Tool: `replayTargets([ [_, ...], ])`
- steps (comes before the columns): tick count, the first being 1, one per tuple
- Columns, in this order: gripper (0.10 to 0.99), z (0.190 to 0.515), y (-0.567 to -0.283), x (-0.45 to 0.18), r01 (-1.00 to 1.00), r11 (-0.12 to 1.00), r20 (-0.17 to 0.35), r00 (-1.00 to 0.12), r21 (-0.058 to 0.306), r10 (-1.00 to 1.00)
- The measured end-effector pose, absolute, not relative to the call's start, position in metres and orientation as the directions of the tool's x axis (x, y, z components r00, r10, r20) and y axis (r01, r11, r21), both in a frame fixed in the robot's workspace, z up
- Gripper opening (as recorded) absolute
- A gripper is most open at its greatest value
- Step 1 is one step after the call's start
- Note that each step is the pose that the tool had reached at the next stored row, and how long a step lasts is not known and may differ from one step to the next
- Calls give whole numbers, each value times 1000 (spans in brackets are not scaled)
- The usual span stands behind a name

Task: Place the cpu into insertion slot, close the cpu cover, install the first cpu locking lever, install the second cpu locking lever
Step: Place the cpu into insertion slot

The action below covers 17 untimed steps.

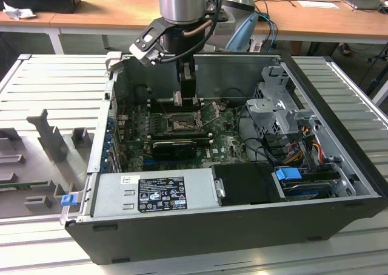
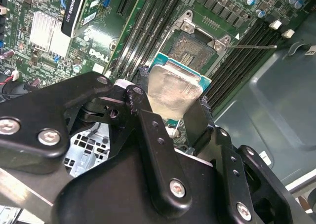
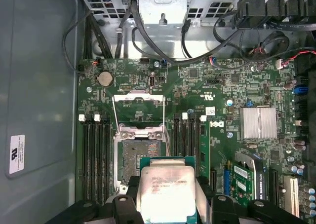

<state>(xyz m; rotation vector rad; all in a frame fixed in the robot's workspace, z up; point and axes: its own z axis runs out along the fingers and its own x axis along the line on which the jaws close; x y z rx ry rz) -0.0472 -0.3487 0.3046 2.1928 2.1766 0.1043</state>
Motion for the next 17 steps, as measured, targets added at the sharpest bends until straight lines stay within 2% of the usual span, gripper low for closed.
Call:
replayTargets([
  [17, 529, 294, -348, -47, 996, -11, 13, 10, 83, 1000],
])
